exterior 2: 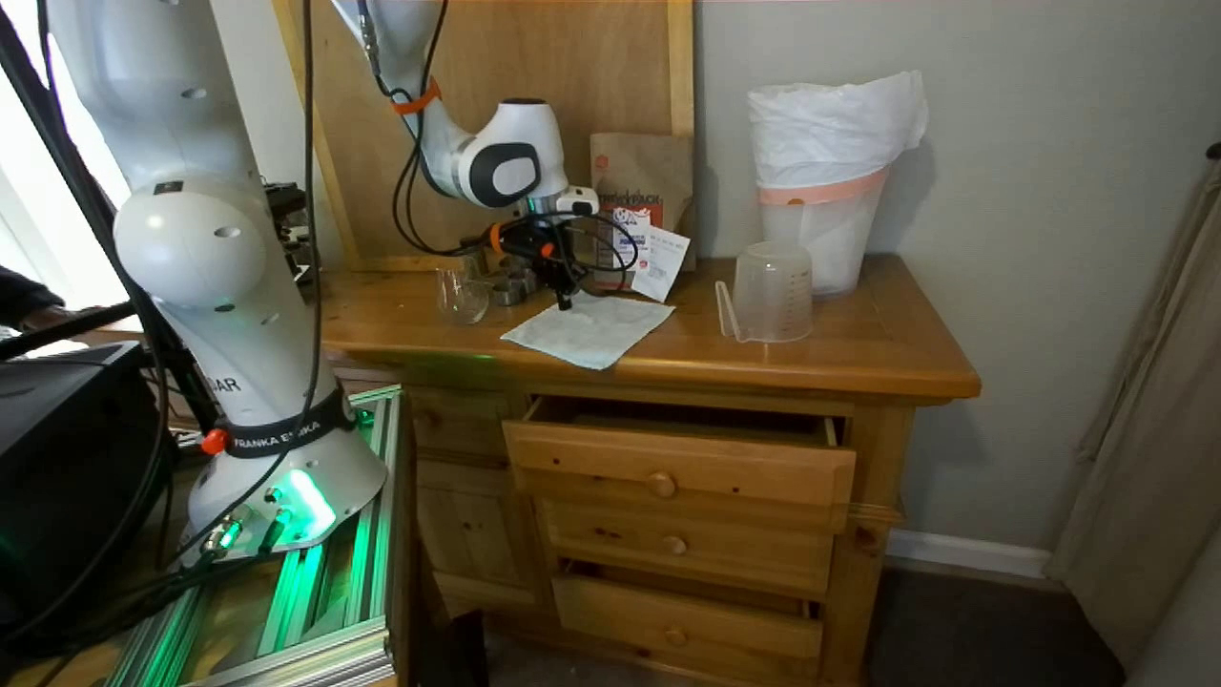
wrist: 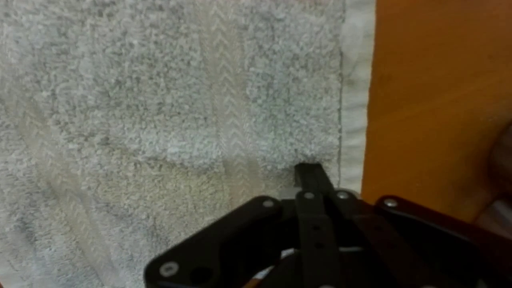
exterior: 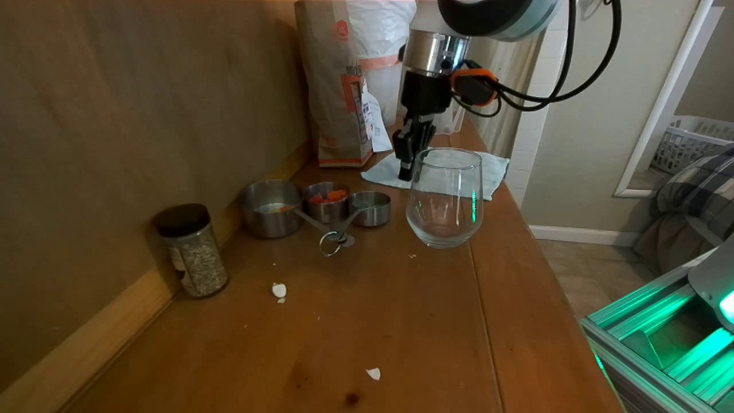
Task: Unfold the white towel
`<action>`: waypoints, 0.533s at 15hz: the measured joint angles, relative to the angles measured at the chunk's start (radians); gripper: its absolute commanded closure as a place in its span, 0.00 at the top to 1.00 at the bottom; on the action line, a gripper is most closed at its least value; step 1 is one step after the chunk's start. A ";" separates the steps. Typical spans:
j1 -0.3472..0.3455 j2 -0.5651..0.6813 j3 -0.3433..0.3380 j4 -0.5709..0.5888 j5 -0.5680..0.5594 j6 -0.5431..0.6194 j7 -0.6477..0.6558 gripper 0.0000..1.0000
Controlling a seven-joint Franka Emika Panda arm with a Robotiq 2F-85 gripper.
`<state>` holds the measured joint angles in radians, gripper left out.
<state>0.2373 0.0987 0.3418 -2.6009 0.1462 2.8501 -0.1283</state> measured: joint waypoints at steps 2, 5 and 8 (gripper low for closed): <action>0.000 0.003 0.003 0.004 0.018 0.000 -0.005 0.31; -0.006 0.001 0.003 0.012 0.060 -0.004 -0.034 0.51; -0.021 -0.023 0.002 0.025 0.105 -0.025 -0.074 0.71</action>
<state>0.2166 0.0755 0.3434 -2.5757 0.2515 2.8249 -0.2020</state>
